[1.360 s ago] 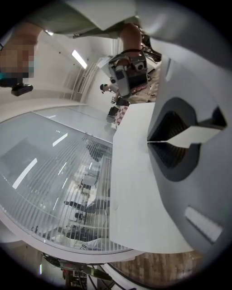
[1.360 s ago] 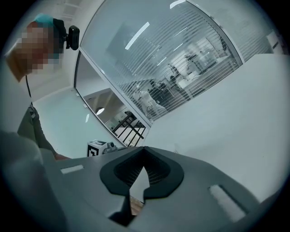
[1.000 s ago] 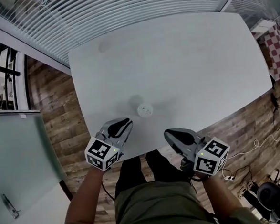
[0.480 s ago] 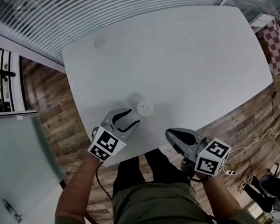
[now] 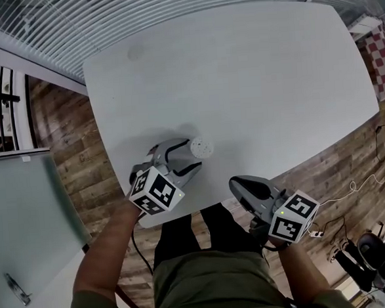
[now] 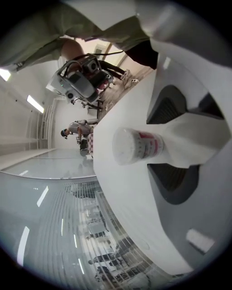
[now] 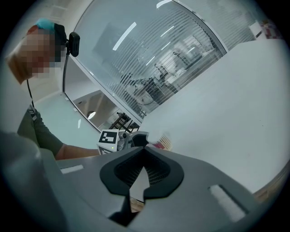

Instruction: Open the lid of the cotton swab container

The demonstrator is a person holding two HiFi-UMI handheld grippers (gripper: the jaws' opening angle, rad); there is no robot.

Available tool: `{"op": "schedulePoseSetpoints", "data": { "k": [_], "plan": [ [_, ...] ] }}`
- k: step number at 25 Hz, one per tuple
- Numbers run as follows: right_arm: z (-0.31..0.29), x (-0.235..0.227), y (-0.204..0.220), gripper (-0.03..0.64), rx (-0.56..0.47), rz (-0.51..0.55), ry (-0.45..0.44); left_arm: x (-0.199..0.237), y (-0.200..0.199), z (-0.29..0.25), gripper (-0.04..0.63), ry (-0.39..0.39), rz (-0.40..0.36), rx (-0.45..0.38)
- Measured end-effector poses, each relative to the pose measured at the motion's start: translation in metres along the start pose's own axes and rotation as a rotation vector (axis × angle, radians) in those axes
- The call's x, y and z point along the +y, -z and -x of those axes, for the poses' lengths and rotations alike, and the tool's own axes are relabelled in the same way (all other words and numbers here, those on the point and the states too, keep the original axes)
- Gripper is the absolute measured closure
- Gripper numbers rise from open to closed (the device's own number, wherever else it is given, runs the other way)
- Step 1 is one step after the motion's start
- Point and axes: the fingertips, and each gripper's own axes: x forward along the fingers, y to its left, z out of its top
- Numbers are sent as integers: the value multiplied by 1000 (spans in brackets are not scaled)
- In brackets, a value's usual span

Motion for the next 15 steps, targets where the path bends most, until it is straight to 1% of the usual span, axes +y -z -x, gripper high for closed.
{"op": "schedulePoseSetpoints", "data": {
  "k": [3,7,10,15],
  "plan": [
    [-1,-1,1,607,5,-2,-3,1,1,-7,336,3,-39,18],
    [-1,-5,4,606,12,-10,-4,1,0,-16,336,17,-65,37],
    [0,-4,6,606,15,-13,-4,1,-2,-19,336,16,-76,45],
    [0,-6,7,607,17,-17,-2,4,-3,-25,336,14,-74,62]
  ]
}}
